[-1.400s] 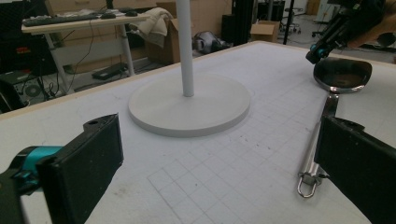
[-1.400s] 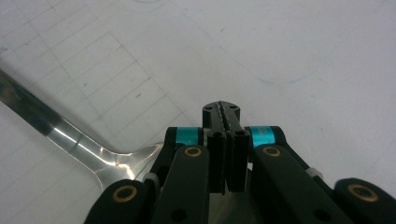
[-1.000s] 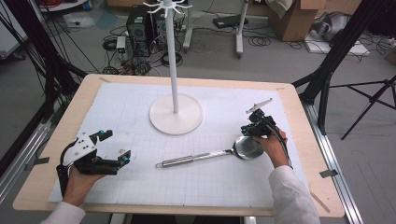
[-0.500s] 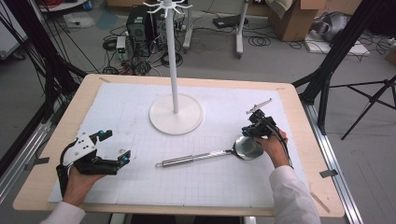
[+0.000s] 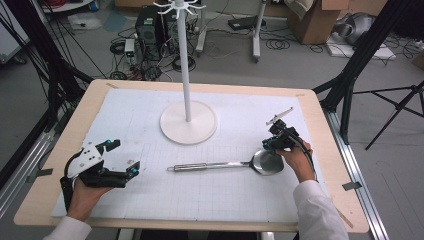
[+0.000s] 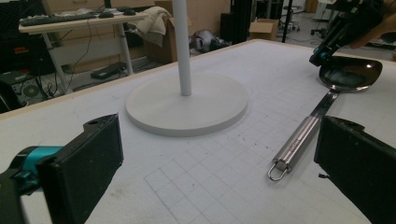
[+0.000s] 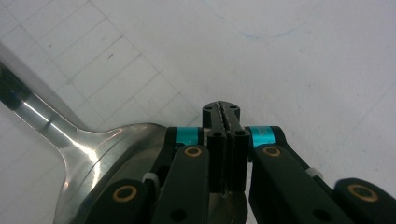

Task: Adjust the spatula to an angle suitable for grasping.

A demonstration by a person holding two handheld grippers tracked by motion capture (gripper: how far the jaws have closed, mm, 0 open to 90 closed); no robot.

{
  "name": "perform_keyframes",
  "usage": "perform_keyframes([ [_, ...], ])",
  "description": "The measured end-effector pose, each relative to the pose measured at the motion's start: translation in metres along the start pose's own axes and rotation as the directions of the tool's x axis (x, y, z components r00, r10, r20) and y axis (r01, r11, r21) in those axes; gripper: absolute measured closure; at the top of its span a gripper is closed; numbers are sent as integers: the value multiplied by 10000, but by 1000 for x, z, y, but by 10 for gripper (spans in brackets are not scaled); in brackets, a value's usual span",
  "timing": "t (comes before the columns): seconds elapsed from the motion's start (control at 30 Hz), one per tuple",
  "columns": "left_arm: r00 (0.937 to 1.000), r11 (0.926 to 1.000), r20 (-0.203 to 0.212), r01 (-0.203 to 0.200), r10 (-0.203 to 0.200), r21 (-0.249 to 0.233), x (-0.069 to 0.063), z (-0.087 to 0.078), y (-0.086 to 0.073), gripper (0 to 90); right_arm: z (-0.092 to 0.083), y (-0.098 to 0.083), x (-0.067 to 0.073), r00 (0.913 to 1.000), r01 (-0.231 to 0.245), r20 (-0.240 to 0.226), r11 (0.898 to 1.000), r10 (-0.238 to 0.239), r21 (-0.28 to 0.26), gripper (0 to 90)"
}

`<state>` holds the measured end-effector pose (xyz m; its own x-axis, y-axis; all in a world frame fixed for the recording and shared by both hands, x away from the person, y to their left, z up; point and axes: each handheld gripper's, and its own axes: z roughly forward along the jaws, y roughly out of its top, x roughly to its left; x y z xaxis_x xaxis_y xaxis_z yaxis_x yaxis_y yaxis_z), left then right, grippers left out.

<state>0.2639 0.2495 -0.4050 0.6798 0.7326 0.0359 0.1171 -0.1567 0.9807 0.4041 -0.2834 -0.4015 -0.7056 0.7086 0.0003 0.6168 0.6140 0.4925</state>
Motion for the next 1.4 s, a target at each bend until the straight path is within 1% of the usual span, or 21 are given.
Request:
perform_keyframes([
  [0.1, 10000, 10000, 13, -12, 12, 17, 0, 0, 0, 17, -1, -1, 1, 10000, 24, -68, 9999, -23, 138, 895],
  [0.3, 10000, 10000, 39, -2, 2, 21, -1, 0, 0, 17, -4, -4, 2, 10000, 70, -58, 9996, -69, 283, 895],
  [0.33, 10000, 10000, 52, -15, 15, 19, -1, 0, 0, 17, -5, -5, 3, 9999, 145, -40, 9993, -144, 336, 895],
  [0.5, 10000, 10000, 54, -35, 35, 39, -1, 0, 0, 18, -7, -10, 6, 9997, 231, -63, 9987, -228, 462, 895],
  [0.63, 10000, 10000, 27, -28, 28, 35, 0, 0, 0, 18, -9, -13, 9, 9998, 197, -93, 9985, -192, 519, 895],
  [0.7, 10000, 10000, 41, -22, 22, 14, 0, 0, 0, 18, -10, -13, 9, 9997, 253, -79, 9982, -249, 535, 895],
  [0.73, 10000, 10000, 47, -34, 34, 5, -1, 0, 1, 18, -11, -15, 11, 9997, 185, -147, 9979, -176, 626, 895],
  [0.83, 10000, 10000, 79, -12, 12, 28, -1, 0, 1, 18, -12, -17, 12, 9993, 340, -176, 9967, -328, 740, 895],
  [1.03, 10000, 10000, 58, -32, 32, -12, -1, -1, 1, 18, -14, -20, 15, 9992, 289, -281, 9965, -268, 784, 895],
  [1.07, 10000, 10000, 64, -23, 23, -11, -1, -1, 1, 18, -14, -20, 15, 9988, 401, -320, 9966, -379, 719, 894],
  [1.13, 10000, 10000, 59, -18, 18, -9, -1, 0, 1, 17, -15, -19, 16, 9984, 489, -334, 9959, -465, 758, 894],
  [1.23, 10000, 10000, 67, -25, 25, 2, -1, 0, 1, 17, -15, -18, 17, 9980, 546, -374, 9956, -518, 757, 894],
  [1.3, 10000, 10000, 81, -20, 20, 15, 0, 0, 1, 18, -15, -17, 18, 9975, 659, -297, 9949, -638, 768, 852],
  [1.4, 10000, 10000, 61, -15, 15, 35, 0, 0, 0, 17, -16, -15, 18, 9963, 798, -360, 9947, -775, 646, 827],
])
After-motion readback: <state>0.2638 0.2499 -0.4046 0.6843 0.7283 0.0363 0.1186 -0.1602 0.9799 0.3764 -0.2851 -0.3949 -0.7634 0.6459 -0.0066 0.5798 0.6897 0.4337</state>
